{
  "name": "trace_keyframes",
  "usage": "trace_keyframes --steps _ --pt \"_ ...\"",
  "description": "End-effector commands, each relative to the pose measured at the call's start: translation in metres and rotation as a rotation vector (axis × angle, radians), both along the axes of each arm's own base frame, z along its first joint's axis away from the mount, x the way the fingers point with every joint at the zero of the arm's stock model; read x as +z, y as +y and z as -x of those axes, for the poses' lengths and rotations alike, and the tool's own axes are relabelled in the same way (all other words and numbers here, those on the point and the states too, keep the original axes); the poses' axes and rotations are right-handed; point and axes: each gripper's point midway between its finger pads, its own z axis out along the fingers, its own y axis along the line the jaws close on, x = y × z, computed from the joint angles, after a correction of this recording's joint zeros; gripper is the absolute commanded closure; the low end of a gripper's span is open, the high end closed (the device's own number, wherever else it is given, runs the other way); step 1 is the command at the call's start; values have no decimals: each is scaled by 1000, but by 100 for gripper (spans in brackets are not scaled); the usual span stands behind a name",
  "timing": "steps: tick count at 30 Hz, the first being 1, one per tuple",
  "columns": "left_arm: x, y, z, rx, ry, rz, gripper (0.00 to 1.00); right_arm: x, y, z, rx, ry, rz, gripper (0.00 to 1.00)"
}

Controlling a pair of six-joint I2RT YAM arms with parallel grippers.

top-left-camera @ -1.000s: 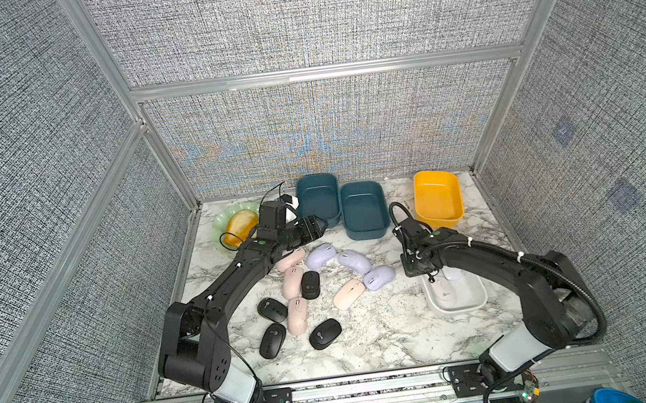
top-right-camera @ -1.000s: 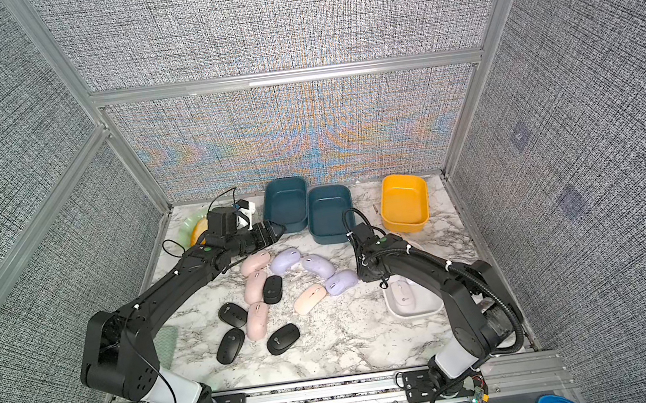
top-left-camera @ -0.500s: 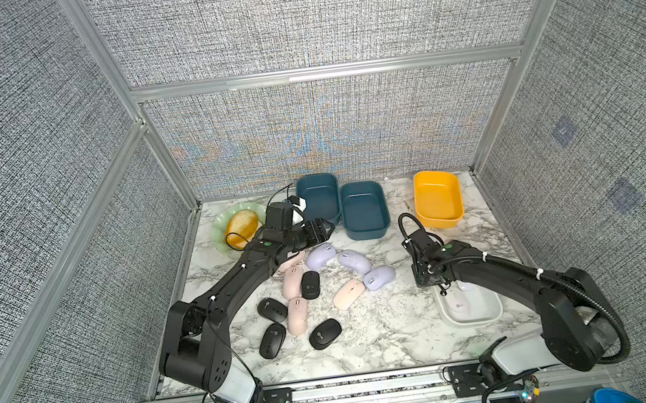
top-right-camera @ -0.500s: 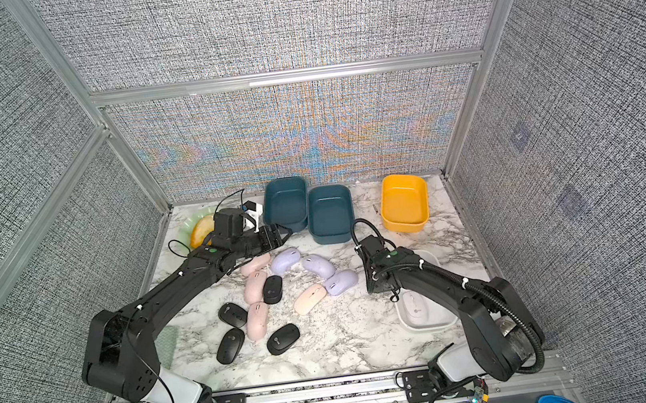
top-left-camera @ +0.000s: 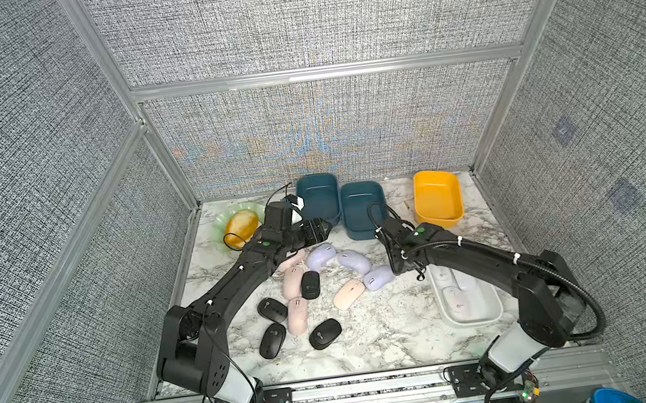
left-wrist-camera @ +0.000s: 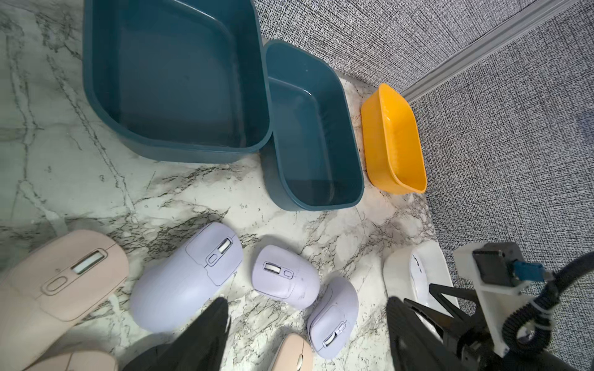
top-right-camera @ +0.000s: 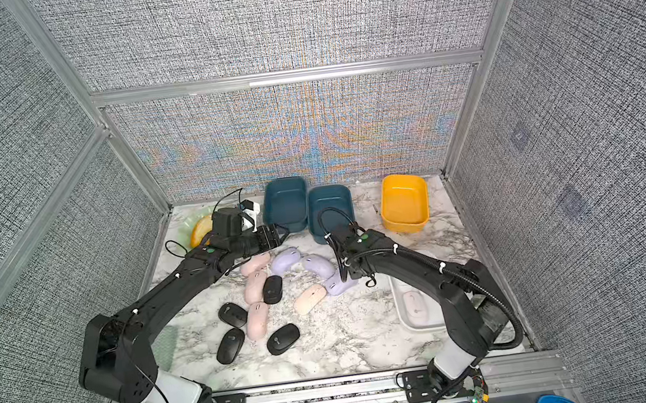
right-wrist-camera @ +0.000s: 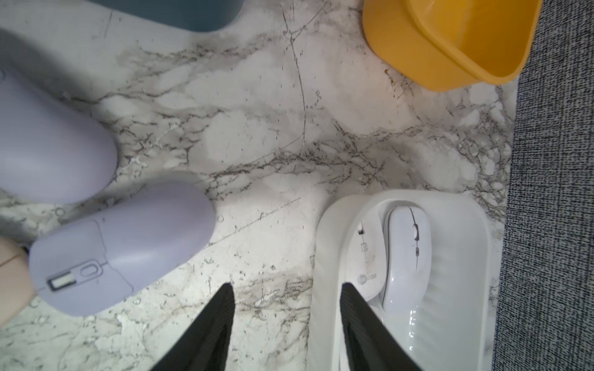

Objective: Place the mice by color into the storage box
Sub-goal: Move the storage box to the center of the board.

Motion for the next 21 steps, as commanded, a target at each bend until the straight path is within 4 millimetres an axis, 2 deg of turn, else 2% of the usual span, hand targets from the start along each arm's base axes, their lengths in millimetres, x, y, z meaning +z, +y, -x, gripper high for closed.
trace_keyframes --steps 1,5,9,16,21 --pt "7 5 -3 21 -31 -22 22 15 -2 -22 -21 -71 21 44" --pt "7 8 -4 36 -36 -34 22 28 -9 -57 -62 -119 -63 46" --pt "9 9 -5 36 -42 -37 22 33 -30 -94 -105 -153 -88 49" --pt "10 10 -5 38 -51 -45 21 20 -56 -150 -143 -144 -140 48" --pt "9 9 -6 35 -47 -44 21 3 -71 -186 -164 -103 -176 47"
